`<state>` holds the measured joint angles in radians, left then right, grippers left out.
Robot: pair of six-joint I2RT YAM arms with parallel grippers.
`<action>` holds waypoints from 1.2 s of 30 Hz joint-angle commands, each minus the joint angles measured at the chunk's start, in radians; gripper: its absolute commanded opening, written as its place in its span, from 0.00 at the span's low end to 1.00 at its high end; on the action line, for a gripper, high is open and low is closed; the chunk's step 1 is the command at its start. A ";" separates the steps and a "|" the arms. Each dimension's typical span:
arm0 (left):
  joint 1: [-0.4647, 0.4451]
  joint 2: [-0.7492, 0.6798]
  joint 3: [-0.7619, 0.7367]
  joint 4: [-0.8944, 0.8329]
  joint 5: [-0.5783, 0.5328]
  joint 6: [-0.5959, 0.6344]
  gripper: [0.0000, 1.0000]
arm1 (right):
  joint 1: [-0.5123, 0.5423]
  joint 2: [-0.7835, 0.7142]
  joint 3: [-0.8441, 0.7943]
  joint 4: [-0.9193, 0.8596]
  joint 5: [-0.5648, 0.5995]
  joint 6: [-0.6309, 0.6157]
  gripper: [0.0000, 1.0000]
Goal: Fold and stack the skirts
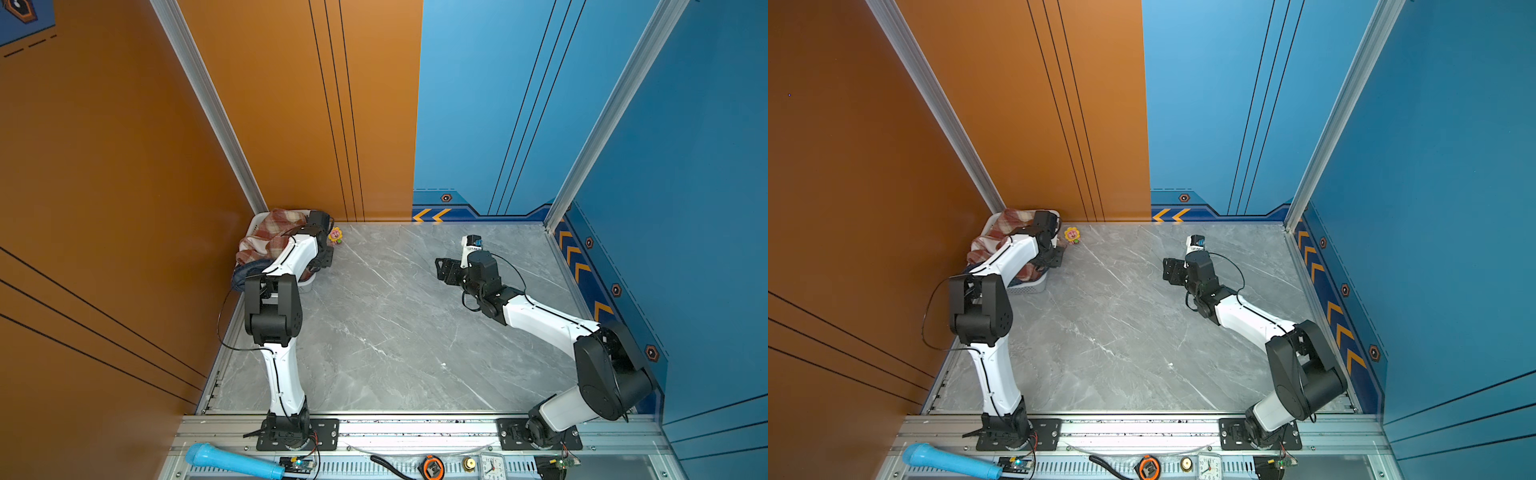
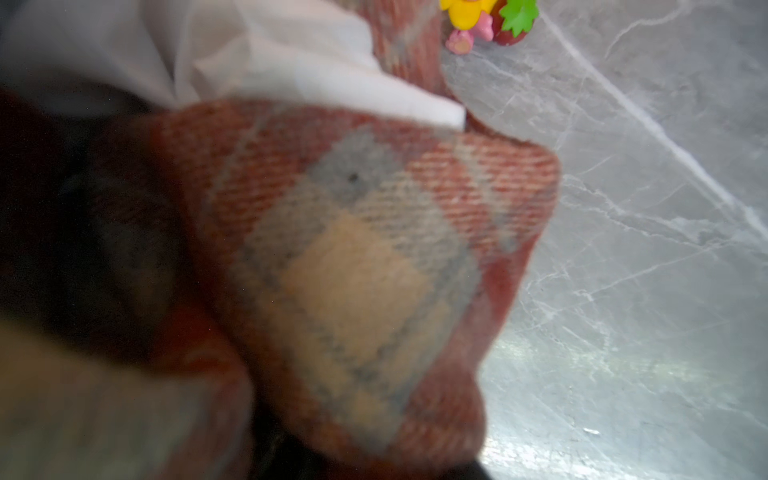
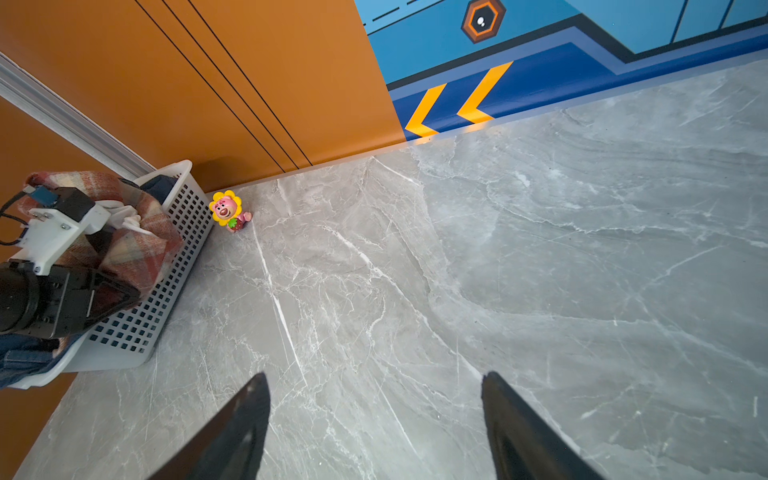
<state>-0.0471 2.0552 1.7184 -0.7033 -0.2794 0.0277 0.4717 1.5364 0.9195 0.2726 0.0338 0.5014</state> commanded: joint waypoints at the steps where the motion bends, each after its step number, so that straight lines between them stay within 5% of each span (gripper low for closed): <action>1: 0.002 -0.053 0.031 -0.007 0.034 0.003 0.54 | -0.001 0.000 0.036 -0.009 -0.015 -0.008 0.81; 5: -0.004 -0.163 -0.002 -0.007 0.036 -0.009 0.74 | 0.006 -0.009 0.041 -0.019 -0.009 -0.015 0.81; 13: -0.005 -0.310 -0.016 -0.004 0.010 -0.041 0.79 | 0.035 -0.016 0.042 -0.029 0.009 -0.033 0.81; 27: 0.074 -0.004 0.220 -0.015 -0.132 -0.065 0.81 | 0.050 0.017 0.098 -0.065 -0.006 -0.070 0.82; 29: 0.080 0.041 0.256 -0.015 -0.135 -0.080 0.73 | 0.049 0.020 0.107 -0.071 -0.006 -0.075 0.82; 34: 0.085 0.044 0.342 -0.015 -0.170 -0.094 0.01 | 0.048 0.019 0.116 -0.076 0.001 -0.078 0.82; 36: 0.084 0.012 0.369 -0.015 -0.206 -0.074 0.00 | 0.048 0.021 0.116 -0.076 -0.001 -0.076 0.82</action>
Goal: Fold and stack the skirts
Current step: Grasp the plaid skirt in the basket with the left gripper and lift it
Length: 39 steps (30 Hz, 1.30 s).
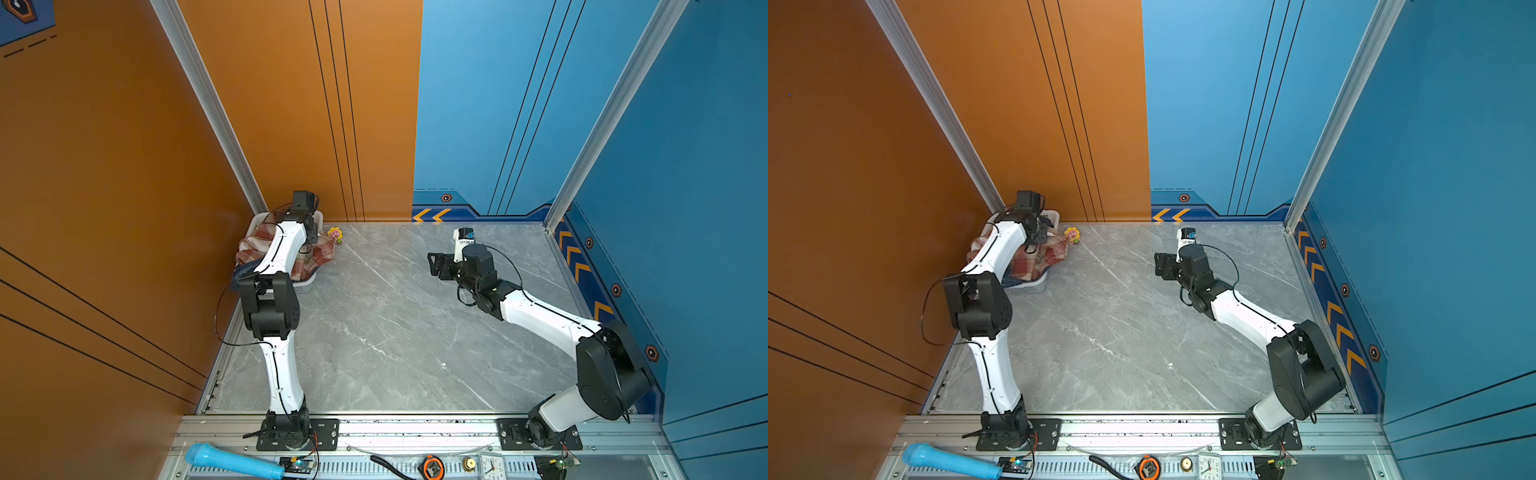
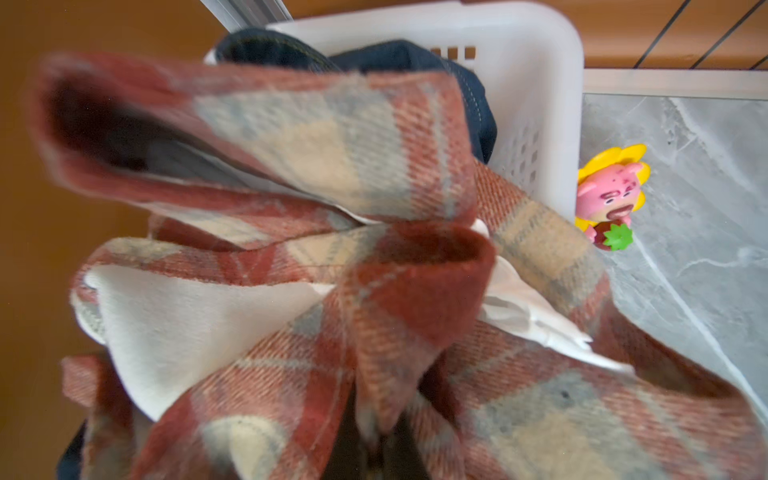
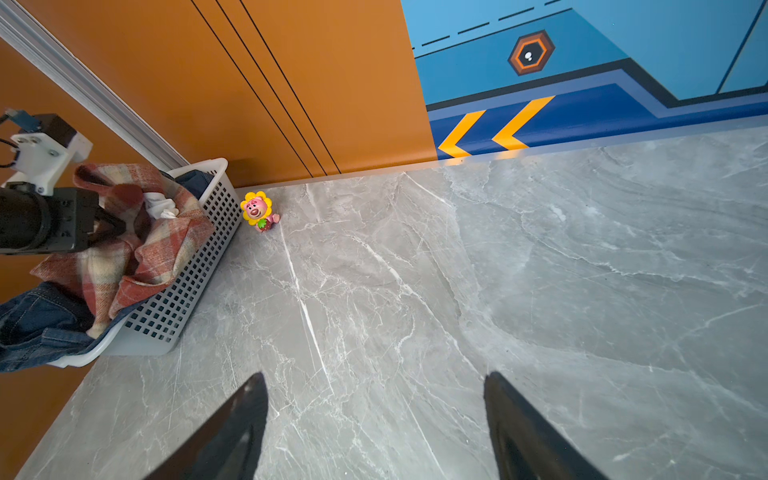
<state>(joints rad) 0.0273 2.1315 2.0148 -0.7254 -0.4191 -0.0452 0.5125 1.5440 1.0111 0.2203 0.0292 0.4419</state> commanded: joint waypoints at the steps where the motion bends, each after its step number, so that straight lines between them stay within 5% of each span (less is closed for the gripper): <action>1: 0.009 -0.083 0.074 0.005 -0.083 0.010 0.00 | 0.008 0.015 0.027 -0.024 0.002 -0.014 0.82; 13: 0.012 -0.282 0.074 0.005 -0.105 0.014 0.00 | 0.030 0.030 0.053 -0.037 -0.002 0.009 0.81; 39: 0.003 -0.263 0.394 -0.004 -0.085 -0.013 0.00 | 0.066 0.007 0.076 -0.096 0.051 0.006 0.81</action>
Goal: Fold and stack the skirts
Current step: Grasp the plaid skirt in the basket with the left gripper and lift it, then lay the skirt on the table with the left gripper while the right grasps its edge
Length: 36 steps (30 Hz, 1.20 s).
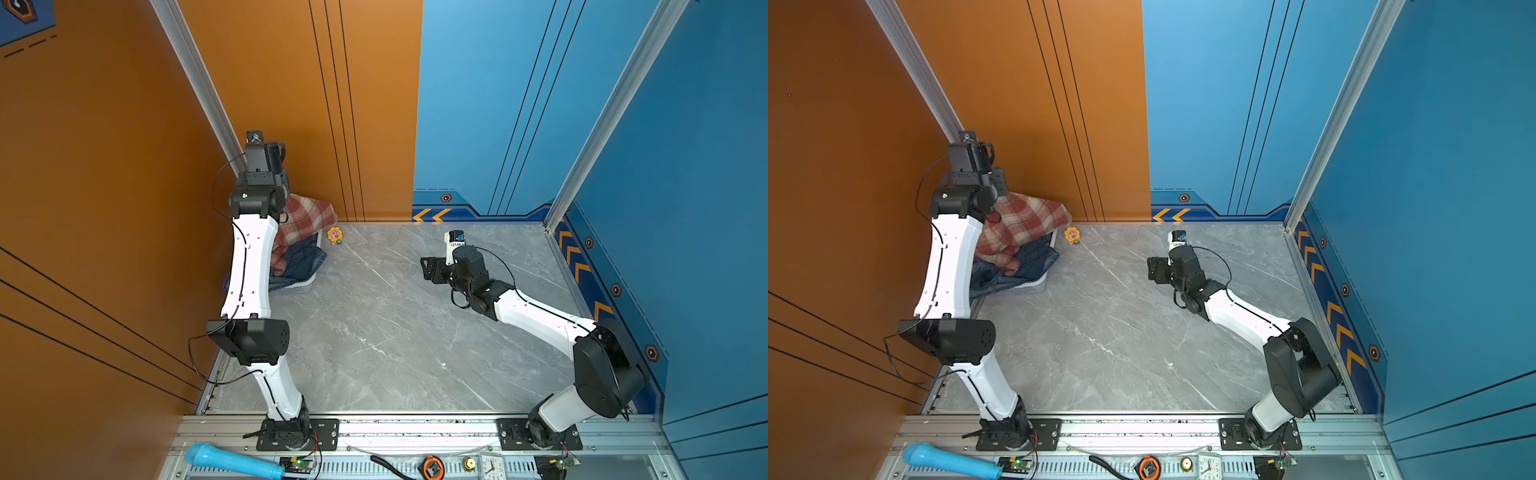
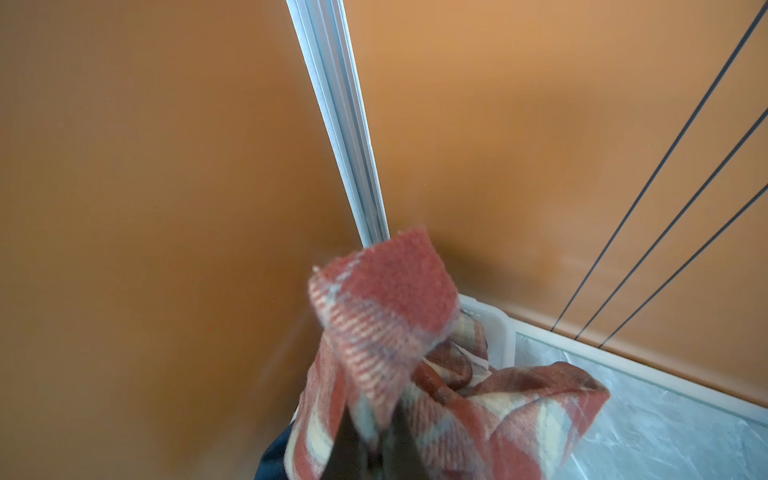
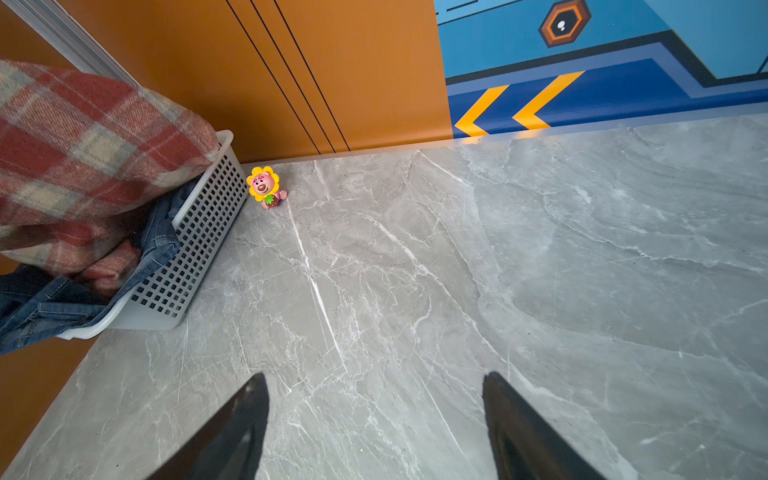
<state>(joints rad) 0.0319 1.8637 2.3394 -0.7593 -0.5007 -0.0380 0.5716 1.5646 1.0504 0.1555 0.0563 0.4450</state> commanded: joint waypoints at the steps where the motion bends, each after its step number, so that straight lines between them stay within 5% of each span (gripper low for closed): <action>1: -0.002 0.009 0.091 0.029 -0.003 -0.025 0.00 | 0.007 -0.012 0.039 -0.031 0.023 0.002 0.81; 16: -0.009 0.039 0.308 0.032 0.084 -0.141 0.00 | -0.009 0.017 0.066 -0.005 -0.016 0.028 0.81; 36: -0.147 0.016 0.339 0.154 0.323 -0.225 0.00 | -0.062 -0.005 0.040 0.008 -0.029 0.070 0.81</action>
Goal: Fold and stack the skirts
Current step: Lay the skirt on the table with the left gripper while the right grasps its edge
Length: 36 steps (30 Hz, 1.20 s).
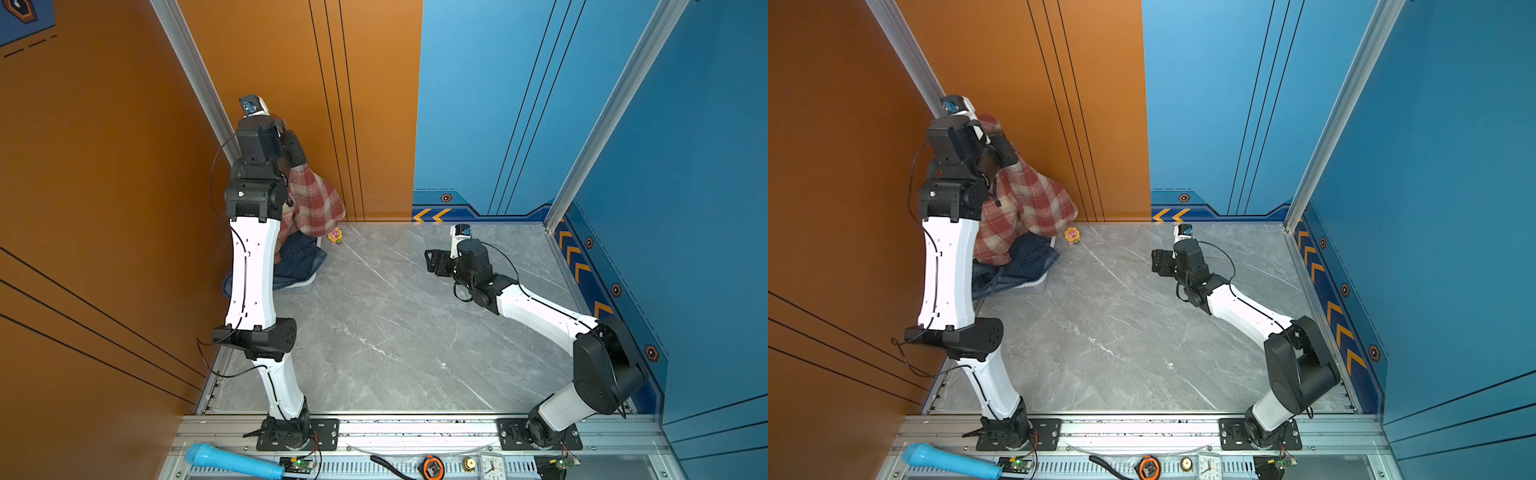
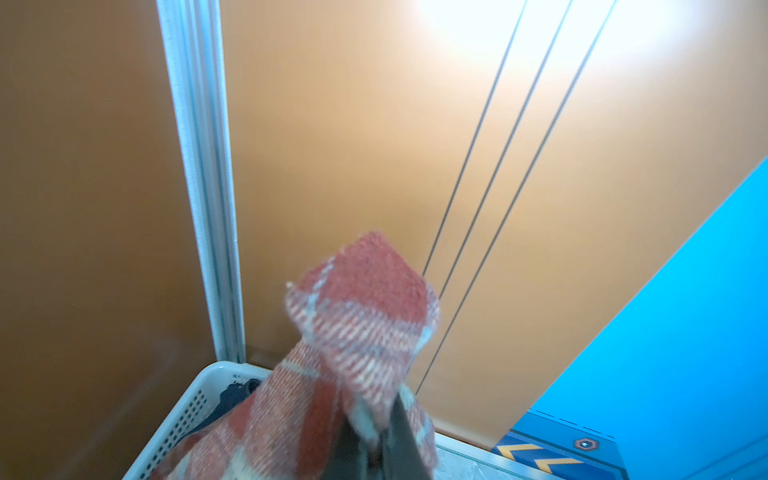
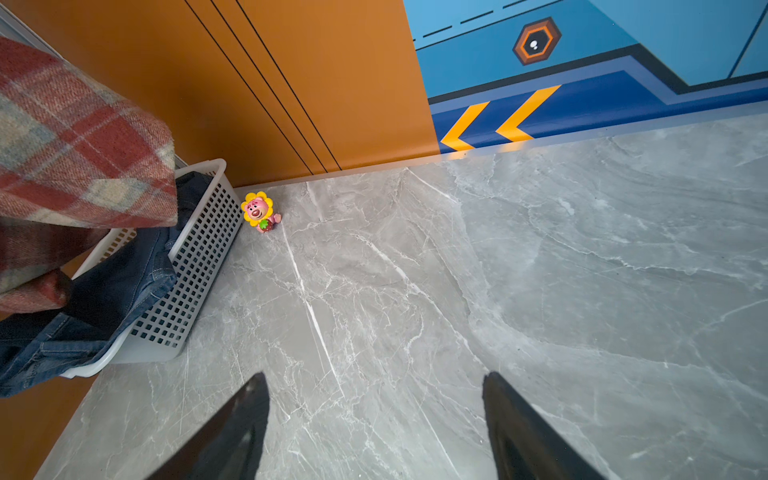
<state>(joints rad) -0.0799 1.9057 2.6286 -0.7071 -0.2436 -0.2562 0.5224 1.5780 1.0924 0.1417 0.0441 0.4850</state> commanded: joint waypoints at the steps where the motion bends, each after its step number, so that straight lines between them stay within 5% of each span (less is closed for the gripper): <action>1: -0.049 -0.027 0.050 0.109 0.074 -0.005 0.00 | -0.017 -0.019 -0.002 0.025 -0.019 0.036 0.81; 10: -0.237 -0.033 0.051 0.164 0.127 0.049 0.00 | -0.106 -0.071 -0.048 0.061 -0.025 0.106 0.81; 21: -0.573 0.067 0.056 0.242 0.163 0.116 0.00 | -0.296 -0.248 -0.175 -0.021 0.026 0.165 0.81; 26: -0.564 0.139 -0.046 0.242 0.240 0.017 0.00 | -0.359 -0.339 -0.249 -0.071 0.030 0.163 0.81; 33: -0.484 0.181 -0.368 0.253 0.329 -0.097 0.00 | -0.426 -0.413 -0.317 -0.250 -0.005 0.123 0.81; 36: -0.448 0.175 -0.513 0.253 0.339 -0.127 0.14 | -0.421 -0.408 -0.320 -0.324 -0.044 0.101 0.81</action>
<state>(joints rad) -0.5655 2.0953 2.1899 -0.4786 0.0589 -0.3302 0.0978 1.1793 0.7868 -0.0536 0.0452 0.6235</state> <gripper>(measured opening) 0.101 0.809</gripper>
